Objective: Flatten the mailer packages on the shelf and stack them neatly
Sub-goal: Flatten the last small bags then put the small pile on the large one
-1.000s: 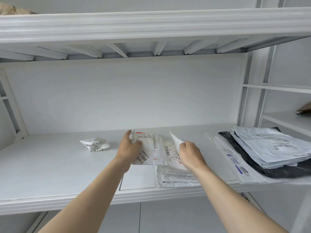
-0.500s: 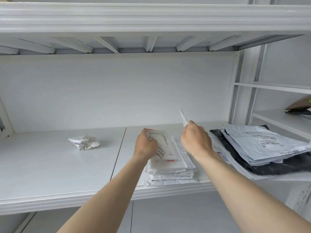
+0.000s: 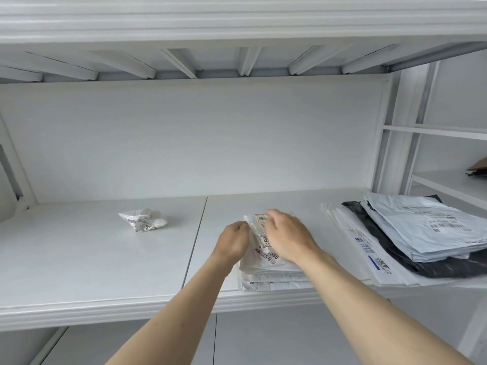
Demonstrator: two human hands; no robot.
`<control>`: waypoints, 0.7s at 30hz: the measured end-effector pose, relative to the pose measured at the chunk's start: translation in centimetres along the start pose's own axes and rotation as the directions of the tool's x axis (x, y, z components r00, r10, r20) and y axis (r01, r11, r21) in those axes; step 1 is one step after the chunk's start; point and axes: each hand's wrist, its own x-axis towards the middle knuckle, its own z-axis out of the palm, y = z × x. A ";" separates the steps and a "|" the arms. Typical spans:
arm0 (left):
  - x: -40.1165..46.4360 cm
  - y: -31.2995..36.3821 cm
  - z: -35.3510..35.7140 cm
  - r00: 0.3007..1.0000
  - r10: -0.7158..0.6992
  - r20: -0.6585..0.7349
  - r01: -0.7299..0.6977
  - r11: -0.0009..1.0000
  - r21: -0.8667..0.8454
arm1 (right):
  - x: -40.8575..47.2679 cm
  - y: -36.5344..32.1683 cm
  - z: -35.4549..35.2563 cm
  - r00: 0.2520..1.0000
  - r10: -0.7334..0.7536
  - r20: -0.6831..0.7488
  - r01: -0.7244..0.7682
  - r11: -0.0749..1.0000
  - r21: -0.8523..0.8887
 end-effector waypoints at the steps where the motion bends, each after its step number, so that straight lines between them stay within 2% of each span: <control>1: -0.1 0.1 0.0 1.000 -0.027 -0.006 0.027 0.999 -0.021 | 0.3 0.6 -0.3 0.996 0.033 -0.086 -0.035 0.999 -0.027; 3: -0.1 0.1 -0.1 0.999 -0.036 -0.005 0.036 0.999 -0.030 | 0.7 2.0 -0.8 0.975 0.177 -0.135 -0.189 0.979 -0.076; 6: 0.4 -0.5 0.3 0.999 -0.041 0.010 0.041 0.999 -0.013 | 0.6 3.7 -0.8 0.927 0.376 0.010 -0.376 0.926 0.036; 8: 0.2 -0.4 0.5 0.998 -0.051 0.029 0.052 0.998 -0.020 | 0.2 4.0 -0.3 0.928 0.373 0.011 -0.373 0.926 0.053; 11: 0.9 -0.9 1.0 0.998 -0.063 0.013 0.064 0.996 -0.063 | -0.1 3.5 -0.1 0.944 0.319 -0.087 -0.326 0.941 -0.089; 16: -0.1 -0.3 1.4 0.997 -0.071 0.024 0.073 0.990 -0.119 | 0.4 3.1 -0.1 0.946 0.280 -0.160 -0.303 0.942 -0.145; 18: -0.4 -0.1 1.7 0.995 -0.090 0.034 0.095 0.983 -0.160 | 0.5 3.1 -0.1 0.944 0.293 -0.153 -0.312 0.941 -0.127; 21: -0.3 -0.6 2.3 0.990 -0.133 0.043 0.139 0.971 -0.193 | 0.7 3.1 0.5 0.937 0.349 -0.025 -0.349 0.936 -0.039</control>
